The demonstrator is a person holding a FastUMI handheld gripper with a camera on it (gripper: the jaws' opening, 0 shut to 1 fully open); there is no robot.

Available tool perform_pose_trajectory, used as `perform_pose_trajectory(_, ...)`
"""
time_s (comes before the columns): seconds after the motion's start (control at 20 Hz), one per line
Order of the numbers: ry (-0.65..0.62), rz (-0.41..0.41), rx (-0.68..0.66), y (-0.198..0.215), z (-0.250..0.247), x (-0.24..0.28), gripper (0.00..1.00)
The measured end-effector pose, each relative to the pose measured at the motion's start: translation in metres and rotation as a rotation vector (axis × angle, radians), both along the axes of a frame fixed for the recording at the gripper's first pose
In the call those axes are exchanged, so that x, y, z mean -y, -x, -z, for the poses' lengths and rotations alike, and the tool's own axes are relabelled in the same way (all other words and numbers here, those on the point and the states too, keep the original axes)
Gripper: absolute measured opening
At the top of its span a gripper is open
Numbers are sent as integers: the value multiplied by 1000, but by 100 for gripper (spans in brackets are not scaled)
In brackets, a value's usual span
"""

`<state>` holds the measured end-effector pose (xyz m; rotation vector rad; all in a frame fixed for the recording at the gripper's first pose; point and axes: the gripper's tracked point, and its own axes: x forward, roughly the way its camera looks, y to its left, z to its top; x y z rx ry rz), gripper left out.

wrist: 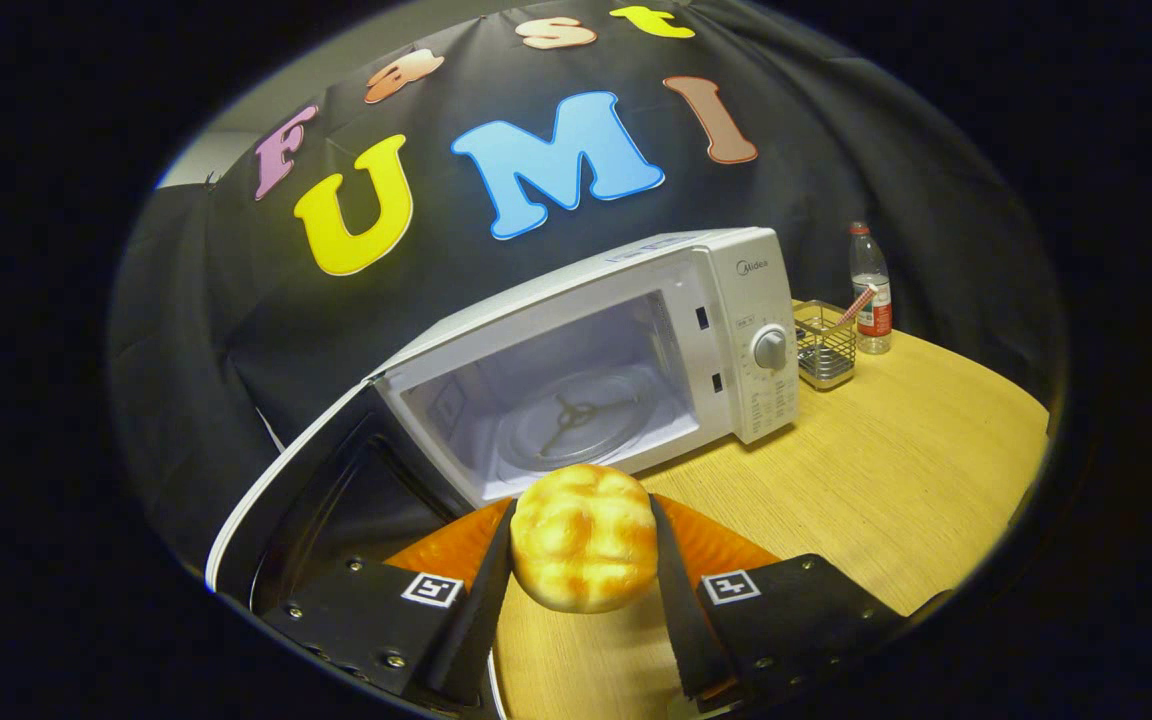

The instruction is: Open the microwave, put the food inside, and close the microwave door.

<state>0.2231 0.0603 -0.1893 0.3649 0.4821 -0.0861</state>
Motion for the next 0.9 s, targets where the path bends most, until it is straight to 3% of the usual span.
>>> perform_pose_trajectory(0.4,-192,93,68,-84,19,-1,72)
perform_pose_trajectory(0.9,-250,134,69,-152,61,-7,74)
